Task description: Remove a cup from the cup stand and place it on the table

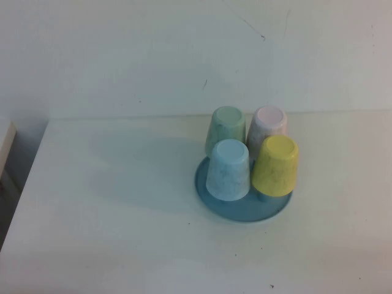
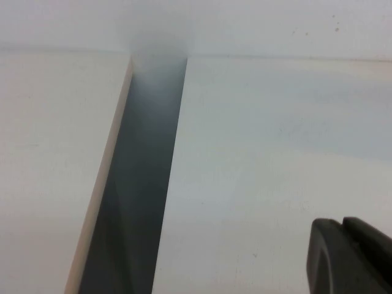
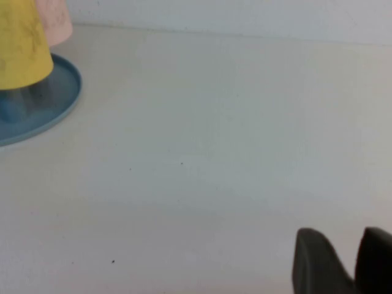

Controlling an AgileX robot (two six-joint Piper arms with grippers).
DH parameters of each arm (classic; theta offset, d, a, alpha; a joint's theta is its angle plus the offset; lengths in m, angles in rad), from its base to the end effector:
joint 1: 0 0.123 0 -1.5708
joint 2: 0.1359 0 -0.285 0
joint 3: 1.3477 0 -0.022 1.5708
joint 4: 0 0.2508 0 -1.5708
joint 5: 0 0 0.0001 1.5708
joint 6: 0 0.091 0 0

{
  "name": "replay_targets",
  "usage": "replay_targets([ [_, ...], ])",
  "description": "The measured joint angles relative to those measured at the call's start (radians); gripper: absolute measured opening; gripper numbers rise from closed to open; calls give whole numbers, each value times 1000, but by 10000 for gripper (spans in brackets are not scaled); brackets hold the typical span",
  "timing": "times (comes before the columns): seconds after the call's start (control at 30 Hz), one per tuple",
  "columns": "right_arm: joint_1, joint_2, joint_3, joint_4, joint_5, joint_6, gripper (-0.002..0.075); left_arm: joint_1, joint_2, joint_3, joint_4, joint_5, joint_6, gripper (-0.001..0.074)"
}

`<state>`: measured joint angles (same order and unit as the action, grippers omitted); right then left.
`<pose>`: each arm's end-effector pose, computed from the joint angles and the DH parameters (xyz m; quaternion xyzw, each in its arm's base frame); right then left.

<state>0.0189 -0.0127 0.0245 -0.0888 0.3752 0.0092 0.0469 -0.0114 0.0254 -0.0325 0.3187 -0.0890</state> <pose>0.0525 -0.0020 0.1720 -0.0275 0.8039 -0.0293 0.5935 0.0540 0.0016 0.1765 -0.0625 0.7858 -0.0265 0.6147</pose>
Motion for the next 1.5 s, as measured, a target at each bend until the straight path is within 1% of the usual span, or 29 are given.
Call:
replay_targets([
  [0.23,0,0,0,0,0,0,154,0,0,0,-15,-11,0,-3],
  [0.47,0,0,0,0,0,0,154,0,0,2,-131,-74,0,-3],
  [0.57,0,0,0,0,0,0,154,0,0,2,-243,-85,-21,-3],
  [0.67,0,0,0,0,0,0,154,0,0,2,-416,-101,-34,-3],
  [0.7,0,0,0,0,0,0,154,0,0,2,-517,-106,-38,-3],
  [0.8,0,0,0,0,0,0,154,0,0,2,-738,-119,-44,-3],
  [0.9,0,0,0,0,0,0,154,0,0,2,-833,-134,-44,-3],
  [1.2,0,0,0,0,0,0,154,0,0,2,-869,-208,-15,-3],
  [1.43,0,0,0,0,0,0,154,0,0,2,-893,-202,16,-3],
  [1.5,0,0,0,0,0,0,154,0,0,-19,-896,-186,72,-3],
])
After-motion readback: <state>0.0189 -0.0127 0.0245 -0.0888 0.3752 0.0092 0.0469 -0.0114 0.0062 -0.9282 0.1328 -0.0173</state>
